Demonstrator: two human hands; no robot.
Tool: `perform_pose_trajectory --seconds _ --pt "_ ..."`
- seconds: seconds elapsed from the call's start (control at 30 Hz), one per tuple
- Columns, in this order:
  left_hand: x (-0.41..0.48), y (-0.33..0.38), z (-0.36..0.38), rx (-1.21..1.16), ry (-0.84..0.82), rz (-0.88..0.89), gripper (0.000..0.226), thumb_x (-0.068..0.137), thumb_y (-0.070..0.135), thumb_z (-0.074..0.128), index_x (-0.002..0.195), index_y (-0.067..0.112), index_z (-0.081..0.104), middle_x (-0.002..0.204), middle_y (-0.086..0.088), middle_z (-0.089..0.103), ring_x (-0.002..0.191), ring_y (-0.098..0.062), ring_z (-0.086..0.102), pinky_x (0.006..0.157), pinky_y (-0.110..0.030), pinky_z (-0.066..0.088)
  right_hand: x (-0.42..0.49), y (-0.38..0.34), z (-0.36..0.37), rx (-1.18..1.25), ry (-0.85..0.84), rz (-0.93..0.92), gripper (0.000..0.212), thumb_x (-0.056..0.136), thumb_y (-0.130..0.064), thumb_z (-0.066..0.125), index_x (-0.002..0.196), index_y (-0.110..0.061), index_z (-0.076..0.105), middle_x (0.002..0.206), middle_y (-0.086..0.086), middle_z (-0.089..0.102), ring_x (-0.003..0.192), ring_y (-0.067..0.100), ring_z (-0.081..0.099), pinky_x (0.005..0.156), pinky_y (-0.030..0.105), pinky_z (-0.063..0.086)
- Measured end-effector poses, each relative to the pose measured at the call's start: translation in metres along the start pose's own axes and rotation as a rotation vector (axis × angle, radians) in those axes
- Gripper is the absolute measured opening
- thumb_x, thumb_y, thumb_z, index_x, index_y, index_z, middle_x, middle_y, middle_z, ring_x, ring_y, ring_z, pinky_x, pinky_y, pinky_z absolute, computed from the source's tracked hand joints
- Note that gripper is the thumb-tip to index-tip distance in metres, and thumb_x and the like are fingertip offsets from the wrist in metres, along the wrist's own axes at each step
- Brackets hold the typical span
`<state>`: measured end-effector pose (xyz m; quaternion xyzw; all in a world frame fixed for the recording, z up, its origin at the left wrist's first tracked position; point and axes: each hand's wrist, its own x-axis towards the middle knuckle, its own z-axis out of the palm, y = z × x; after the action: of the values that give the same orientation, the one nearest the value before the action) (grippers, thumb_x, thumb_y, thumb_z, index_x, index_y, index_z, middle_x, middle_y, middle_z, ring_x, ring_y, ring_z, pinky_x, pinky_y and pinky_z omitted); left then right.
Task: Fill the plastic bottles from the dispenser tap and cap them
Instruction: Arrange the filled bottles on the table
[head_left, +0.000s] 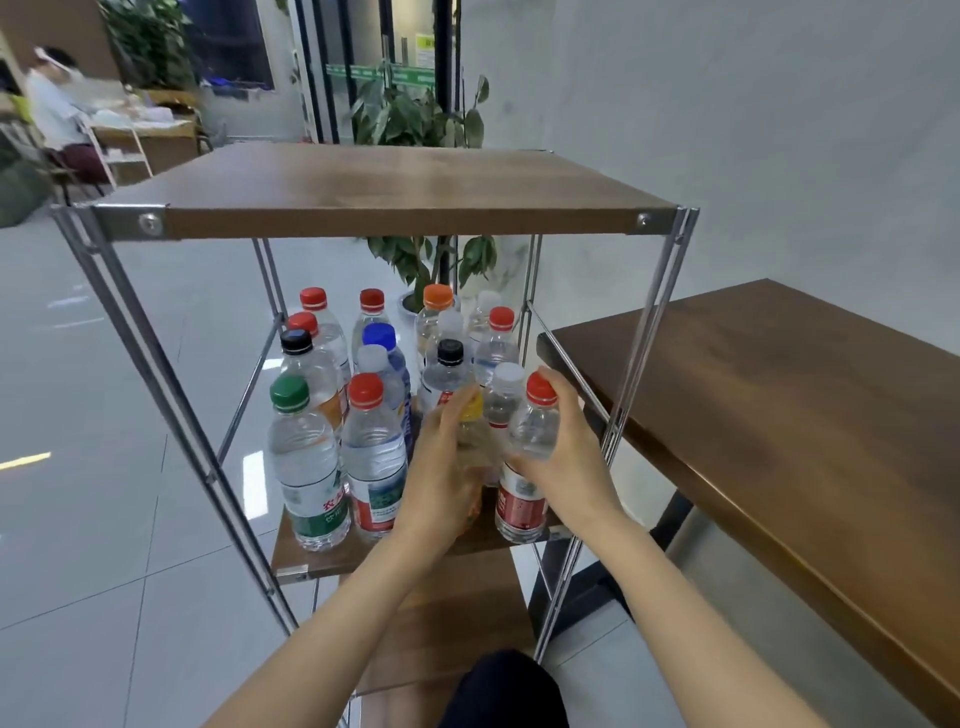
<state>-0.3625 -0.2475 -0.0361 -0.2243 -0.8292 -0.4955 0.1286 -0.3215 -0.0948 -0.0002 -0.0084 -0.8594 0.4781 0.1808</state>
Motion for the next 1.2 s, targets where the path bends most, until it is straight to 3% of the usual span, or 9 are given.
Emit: perform_pose_trajectory --seconds 0.23,0.33,0.43,0.6,0.7,0.83,0.9,1.03,1.2 --pt "0.003 -0.011 0.004 0.006 0.086 0.004 0.093 0.085 0.006 0.072 0.141 0.060 0.019 0.131 0.006 0.052 0.107 0.003 0.056 0.090 -0.006 0.044 0.015 0.016 0.011 0.078 -0.016 0.008 0.099 0.081 -0.025 0.082 0.140 -0.066 0.013 0.147 -0.018 0.042 0.129 0.002 0.046 0.099 0.027 0.046" --pt "-0.002 -0.012 0.007 -0.010 0.133 0.000 0.091 0.085 0.011 0.075 0.152 0.040 0.021 0.142 0.026 0.039 0.130 0.006 0.042 0.107 -0.012 0.035 0.017 0.025 0.019 0.155 0.018 0.040 0.109 0.079 -0.018 0.082 0.135 -0.071 0.004 0.131 -0.031 0.043 0.122 -0.012 0.045 0.088 0.004 0.040" --pt "-0.010 -0.014 0.015 -0.092 0.154 -0.027 0.093 0.087 0.017 0.076 0.156 0.029 0.014 0.153 0.020 0.032 0.142 -0.008 0.034 0.116 -0.028 0.031 0.008 0.039 0.028 0.150 0.036 0.052 0.115 0.077 -0.019 0.084 0.146 -0.056 -0.001 0.143 -0.022 0.037 0.129 -0.010 0.037 0.094 0.005 0.034" --pt "-0.019 -0.019 0.017 -0.109 0.150 -0.078 0.093 0.092 0.010 0.068 0.153 0.042 0.007 0.148 0.044 0.018 0.141 0.013 0.023 0.113 -0.009 0.022 0.001 0.056 0.036 0.190 0.021 0.074 0.098 0.081 -0.002 0.077 0.137 -0.054 0.017 0.122 -0.047 0.037 0.107 -0.035 0.035 0.080 -0.008 0.033" --pt "-0.025 -0.021 0.015 -0.108 0.148 -0.093 0.092 0.091 0.010 0.069 0.155 0.037 0.007 0.156 0.030 0.020 0.146 0.003 0.021 0.120 -0.022 0.020 0.004 0.057 0.042 0.222 0.036 0.110 0.096 0.080 -0.003 0.078 0.142 -0.046 0.019 0.126 -0.042 0.039 0.111 -0.031 0.038 0.086 -0.004 0.037" --pt "-0.079 -0.012 0.025 -0.135 0.167 -0.184 0.102 0.082 0.016 0.079 0.156 0.032 0.010 0.160 0.016 0.022 0.149 -0.007 0.022 0.121 -0.039 0.025 -0.015 0.070 0.060 0.217 0.061 0.209 0.110 0.066 -0.018 0.090 0.150 -0.034 0.021 0.150 -0.009 0.040 0.139 0.009 0.039 0.112 0.047 0.040" --pt "-0.108 -0.014 0.021 -0.124 0.261 -0.213 0.099 0.080 0.024 0.079 0.154 0.037 0.015 0.156 0.023 0.025 0.146 -0.005 0.027 0.118 -0.036 0.030 -0.029 0.076 0.070 0.182 0.050 0.244 0.118 0.063 -0.021 0.092 0.153 -0.029 0.017 0.154 -0.004 0.032 0.143 0.014 0.033 0.116 0.049 0.034" --pt "-0.120 -0.036 -0.003 -0.086 0.577 -0.391 0.111 0.070 0.029 0.080 0.156 0.022 0.009 0.160 -0.003 0.017 0.149 -0.009 0.015 0.120 -0.021 0.020 -0.042 0.080 0.089 0.181 0.049 0.301 0.128 0.062 -0.024 0.092 0.156 -0.022 0.006 0.159 0.000 0.020 0.147 0.018 0.023 0.119 0.046 0.026" --pt "-0.100 -0.065 -0.016 -0.022 0.555 -0.477 0.136 0.059 0.043 0.082 0.156 0.011 -0.008 0.164 -0.004 -0.008 0.144 0.006 -0.015 0.110 -0.002 -0.006 -0.035 0.074 0.108 0.229 0.153 0.337 0.136 0.056 -0.017 0.095 0.156 -0.019 0.003 0.159 0.005 0.021 0.147 0.021 0.021 0.120 0.047 0.023"
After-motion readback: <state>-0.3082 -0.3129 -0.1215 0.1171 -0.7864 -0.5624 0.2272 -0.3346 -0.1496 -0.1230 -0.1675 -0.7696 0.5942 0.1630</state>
